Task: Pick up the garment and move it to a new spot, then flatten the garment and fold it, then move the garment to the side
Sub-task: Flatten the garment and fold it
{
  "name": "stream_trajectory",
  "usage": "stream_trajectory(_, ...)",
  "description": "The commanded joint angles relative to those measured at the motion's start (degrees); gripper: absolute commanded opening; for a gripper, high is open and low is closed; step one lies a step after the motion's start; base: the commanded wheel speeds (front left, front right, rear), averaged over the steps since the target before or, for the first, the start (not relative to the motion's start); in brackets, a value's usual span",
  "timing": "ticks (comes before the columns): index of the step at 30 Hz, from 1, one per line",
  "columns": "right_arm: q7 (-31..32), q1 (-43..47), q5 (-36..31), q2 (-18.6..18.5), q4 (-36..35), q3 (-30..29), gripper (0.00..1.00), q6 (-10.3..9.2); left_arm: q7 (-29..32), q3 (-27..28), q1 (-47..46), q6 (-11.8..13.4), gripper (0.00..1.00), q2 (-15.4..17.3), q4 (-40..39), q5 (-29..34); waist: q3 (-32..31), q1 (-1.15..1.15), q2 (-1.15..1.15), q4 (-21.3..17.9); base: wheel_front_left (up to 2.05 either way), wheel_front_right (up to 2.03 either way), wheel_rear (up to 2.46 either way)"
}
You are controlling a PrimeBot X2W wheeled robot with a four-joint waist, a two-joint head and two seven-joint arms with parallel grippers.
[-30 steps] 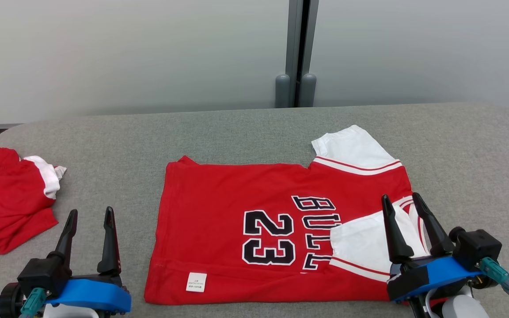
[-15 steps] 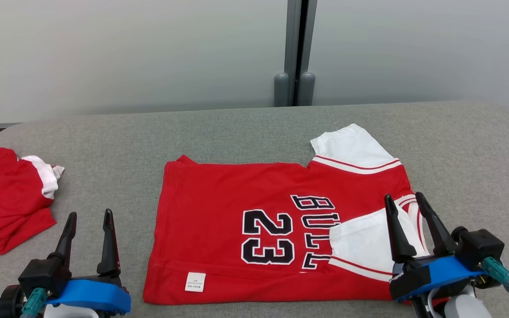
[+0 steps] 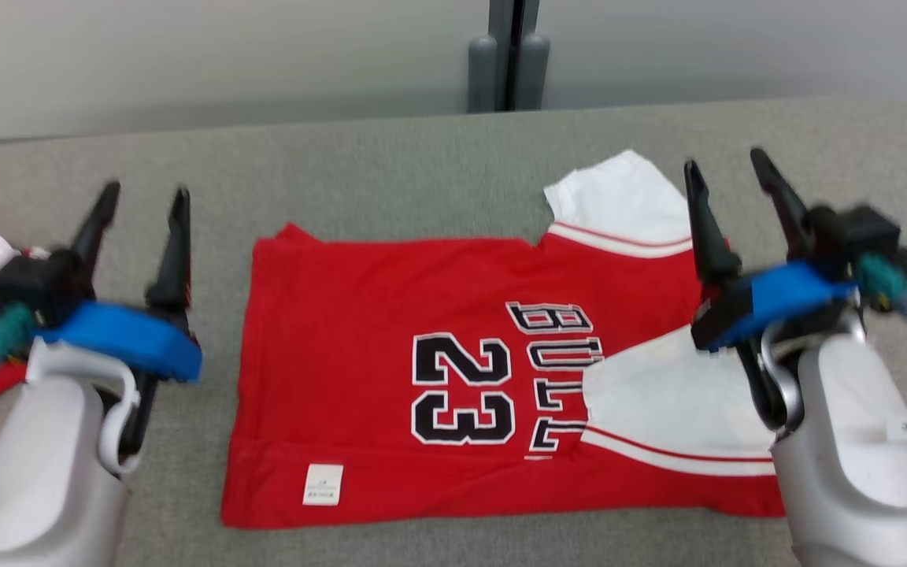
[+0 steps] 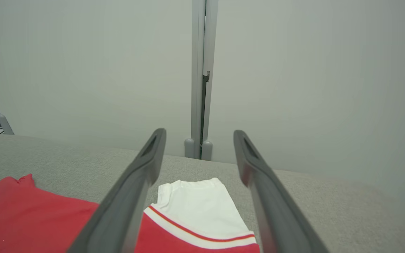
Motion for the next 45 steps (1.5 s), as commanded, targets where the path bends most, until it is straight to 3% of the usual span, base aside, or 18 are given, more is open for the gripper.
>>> stream_trajectory(1, 1.3, -3.0, -0.8, -0.2, 1.2, 0.1, 1.00, 0.01, 1.5, -1.5, -2.7, -0.1, 1.00, 1.7, 0.7, -1.9, 2.5, -0.01, 0.00, 0.8, 0.00, 0.00, 0.00)
stream_trajectory(9, 5.6, -18.2, -1.5, -1.5, 12.2, 0.4, 1.00, 0.01, 10.1, -13.2, -16.7, -0.1, 1.00, 9.9, 4.2, -17.0, 10.3, -0.01, 0.00, 0.0, 0.00, 0.00, 0.00)
stream_trajectory(21, 1.9, -29.1, -1.8, -0.7, 25.6, 1.3, 1.00, 0.01, 20.3, -28.8, -25.2, -0.1, 1.00, 16.8, 6.8, -33.7, 15.7, -0.01, 0.00, -1.8, 0.00, 0.00, 0.00)
stream_trajectory(28, -0.4, -32.9, -2.5, -0.5, 31.3, 1.3, 1.00, 0.01, 25.1, -35.2, -26.9, -0.1, 1.00, 19.4, 6.1, -40.9, 17.3, -0.01, 0.00, -2.7, 0.00, 0.00, 0.00)
stream_trajectory(42, -3.5, -37.3, -2.4, -0.1, 39.3, 2.5, 1.00, 0.01, 28.4, -45.2, -29.0, -0.1, 1.00, 19.7, 7.2, -47.1, 18.6, -0.01, 0.00, -3.3, 0.00, 0.00, 0.00)
stream_trajectory(43, -3.4, -37.4, -2.6, -0.1, 40.1, 2.5, 1.00, 0.01, 28.9, -46.0, -28.8, -0.1, 0.52, 19.7, 7.4, -47.5, 18.6, -0.01, 0.00, -3.3, 0.00, 0.00, 0.00)
stream_trajectory(44, -3.4, -37.7, -2.7, -0.1, 40.7, 2.6, 1.00, 0.01, 28.9, -46.7, -28.8, -0.1, 0.33, 19.8, 7.4, -47.9, 18.6, -0.01, 0.00, -3.3, 0.00, 0.00, 0.00)
stream_trajectory(45, -3.2, -37.9, -2.8, -0.1, 41.4, 2.6, 1.00, 0.01, 28.6, -47.3, -29.0, -0.1, 0.00, 19.8, 7.5, -48.2, 18.5, -0.01, 0.00, -3.2, 0.00, 0.00, 0.00)
